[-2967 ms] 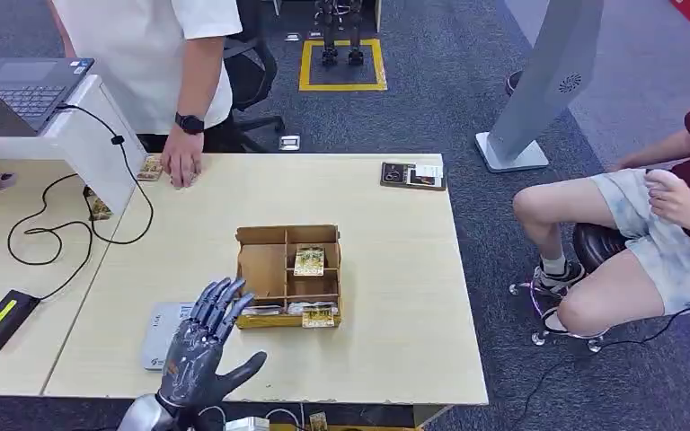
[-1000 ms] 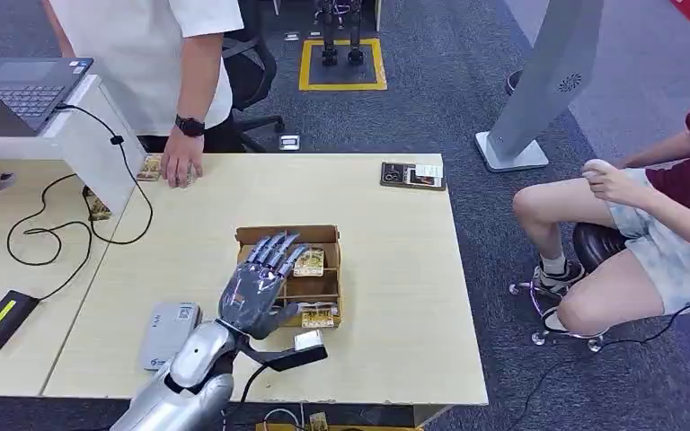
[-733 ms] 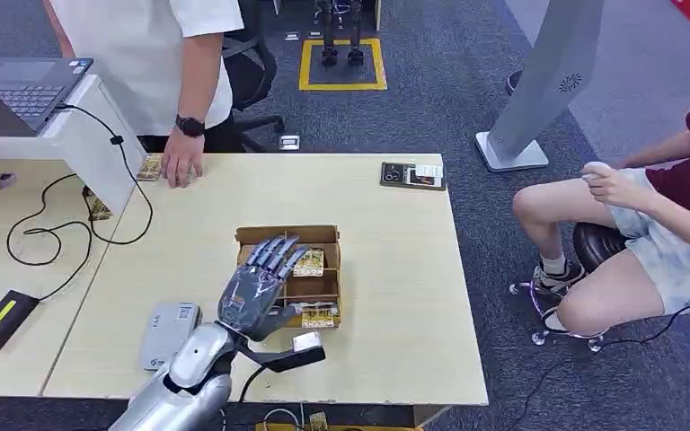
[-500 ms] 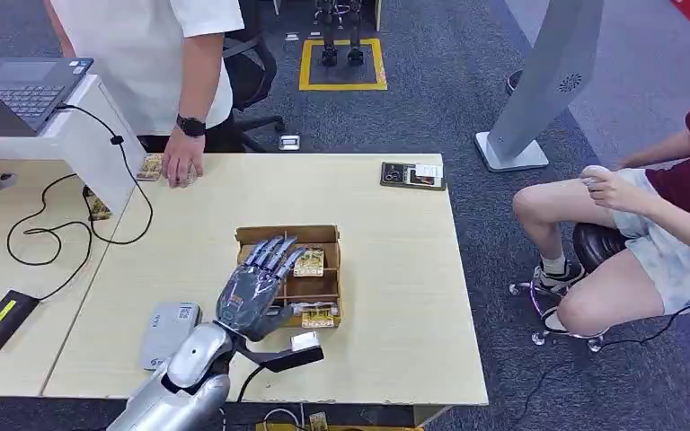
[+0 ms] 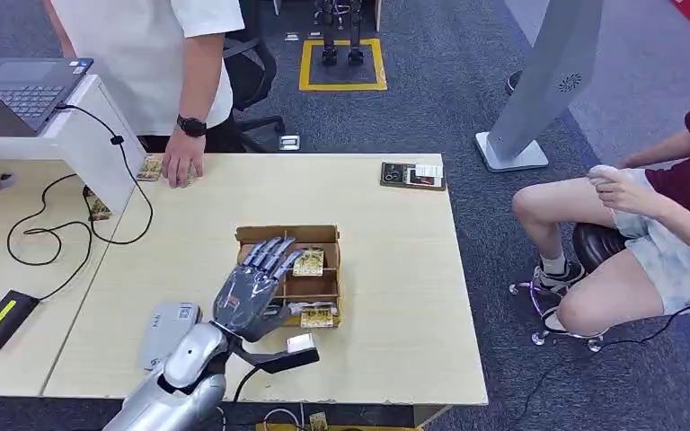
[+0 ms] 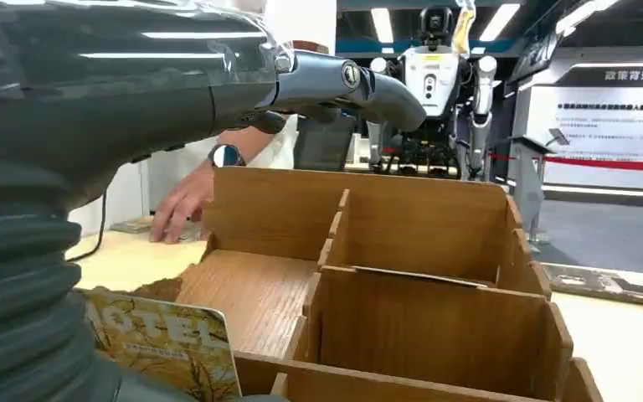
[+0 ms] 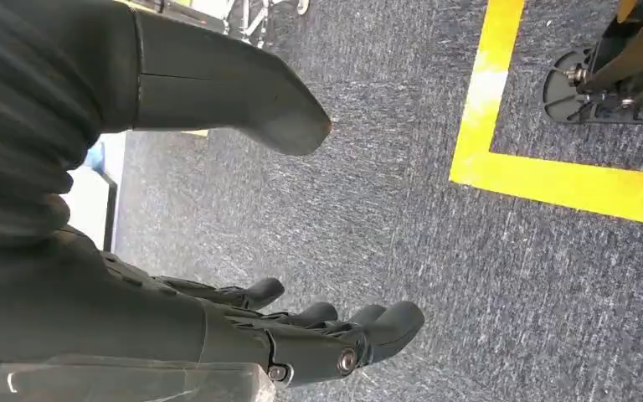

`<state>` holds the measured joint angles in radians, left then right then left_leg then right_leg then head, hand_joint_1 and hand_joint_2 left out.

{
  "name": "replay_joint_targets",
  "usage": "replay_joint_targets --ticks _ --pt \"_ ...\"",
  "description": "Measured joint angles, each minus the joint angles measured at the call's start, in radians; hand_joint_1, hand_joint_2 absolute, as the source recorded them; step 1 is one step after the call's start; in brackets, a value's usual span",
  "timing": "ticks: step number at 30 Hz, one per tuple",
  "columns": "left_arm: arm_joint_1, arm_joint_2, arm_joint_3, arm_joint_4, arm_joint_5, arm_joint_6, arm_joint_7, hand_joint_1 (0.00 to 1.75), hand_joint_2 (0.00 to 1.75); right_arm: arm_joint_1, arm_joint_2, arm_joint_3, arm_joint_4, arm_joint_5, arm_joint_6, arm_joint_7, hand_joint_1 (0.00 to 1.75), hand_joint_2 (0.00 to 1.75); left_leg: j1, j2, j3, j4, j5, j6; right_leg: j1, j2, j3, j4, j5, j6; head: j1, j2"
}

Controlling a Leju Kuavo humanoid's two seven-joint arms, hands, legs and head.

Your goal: Pass the card to the sensor for recognition and then transmit it.

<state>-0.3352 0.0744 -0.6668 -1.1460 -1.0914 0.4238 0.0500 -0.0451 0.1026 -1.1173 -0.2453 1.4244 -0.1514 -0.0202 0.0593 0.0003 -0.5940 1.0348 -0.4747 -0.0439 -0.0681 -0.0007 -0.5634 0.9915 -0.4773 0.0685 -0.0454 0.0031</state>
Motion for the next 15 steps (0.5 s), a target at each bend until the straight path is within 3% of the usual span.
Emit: replay_joint_targets --ticks 5,15 --pt "0.008 0.008 0.01 -0.016 0.015 0.002 -0.005 0.0 1.75 0.002 0.0 0.0 -0.001 -0.011 0.0 0.003 0.0 1.75 0.0 0.0 0.0 0.0 0.0 0.0 0.0 0.0 0.0 0.0 0.0 0.0 0.0 0.0" --pt "0.026 0.062 0.01 -0.084 -0.121 -0.035 0.054 0.0 1.75 0.011 0.0 0.0 -0.011 -0.017 0.009 0.007 0.0 1.75 0.0 0.0 0.0 0.0 0.0 0.0 0.0 0.0 0.0 0.0 0.0 0.0 0.0 0.0"
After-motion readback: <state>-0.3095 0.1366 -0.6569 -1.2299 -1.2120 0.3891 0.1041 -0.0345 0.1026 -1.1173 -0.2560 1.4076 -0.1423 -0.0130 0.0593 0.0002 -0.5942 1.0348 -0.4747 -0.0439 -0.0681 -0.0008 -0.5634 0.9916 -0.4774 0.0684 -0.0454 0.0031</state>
